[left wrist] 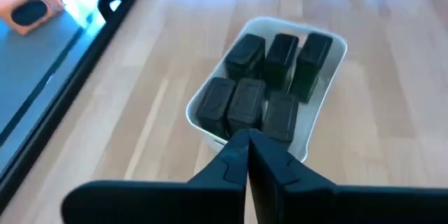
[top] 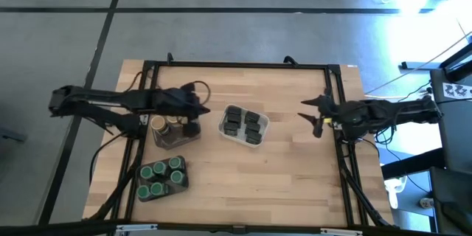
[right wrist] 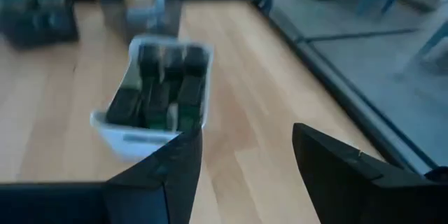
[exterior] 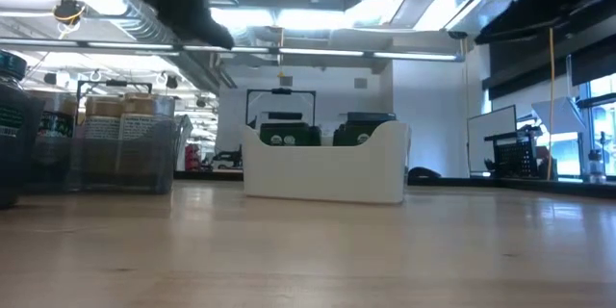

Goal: Sort spices by type
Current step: Return to Home Position

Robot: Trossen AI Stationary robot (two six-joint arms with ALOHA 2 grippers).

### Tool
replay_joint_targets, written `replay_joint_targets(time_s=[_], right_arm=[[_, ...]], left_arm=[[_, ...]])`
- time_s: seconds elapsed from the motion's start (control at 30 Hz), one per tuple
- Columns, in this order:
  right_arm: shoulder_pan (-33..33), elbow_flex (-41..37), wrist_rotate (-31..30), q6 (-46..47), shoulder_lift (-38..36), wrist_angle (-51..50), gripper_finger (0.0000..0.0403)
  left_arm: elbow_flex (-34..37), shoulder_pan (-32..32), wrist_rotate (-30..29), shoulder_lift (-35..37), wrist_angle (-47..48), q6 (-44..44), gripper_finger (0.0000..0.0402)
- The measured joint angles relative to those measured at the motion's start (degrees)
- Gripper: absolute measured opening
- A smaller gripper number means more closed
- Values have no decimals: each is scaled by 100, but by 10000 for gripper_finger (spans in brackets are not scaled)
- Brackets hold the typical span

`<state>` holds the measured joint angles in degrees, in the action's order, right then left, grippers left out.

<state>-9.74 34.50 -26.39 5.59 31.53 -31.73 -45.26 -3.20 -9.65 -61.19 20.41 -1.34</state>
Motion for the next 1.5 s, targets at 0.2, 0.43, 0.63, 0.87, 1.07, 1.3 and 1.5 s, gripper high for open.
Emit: replay_joint_targets(time_s=[0.2,0.43,0.63,0.87,1.07,1.3,1.5], right_arm=[[0,-650,-251,45,-1047,546,217],[0,-996,-243,49,-1525,1132,140],[0,-996,-256,-23,-1530,1140,36],[0,-996,-256,-73,-1530,1339,23],[0,-996,-255,-110,-1530,1464,23],[0,-996,-254,-106,-1530,1482,4],[0,-1058,-254,-97,-1599,1639,13]], left_arm=[[1093,-168,30,1042,-588,408,6],[2028,-70,35,1894,-1532,591,3],[2611,88,35,2629,-2068,738,2],[3312,268,30,3660,-2567,909,4],[3773,463,33,4518,-2614,984,3],[3987,617,33,5547,-2220,960,1],[4204,634,18,6094,-1826,1023,5]])
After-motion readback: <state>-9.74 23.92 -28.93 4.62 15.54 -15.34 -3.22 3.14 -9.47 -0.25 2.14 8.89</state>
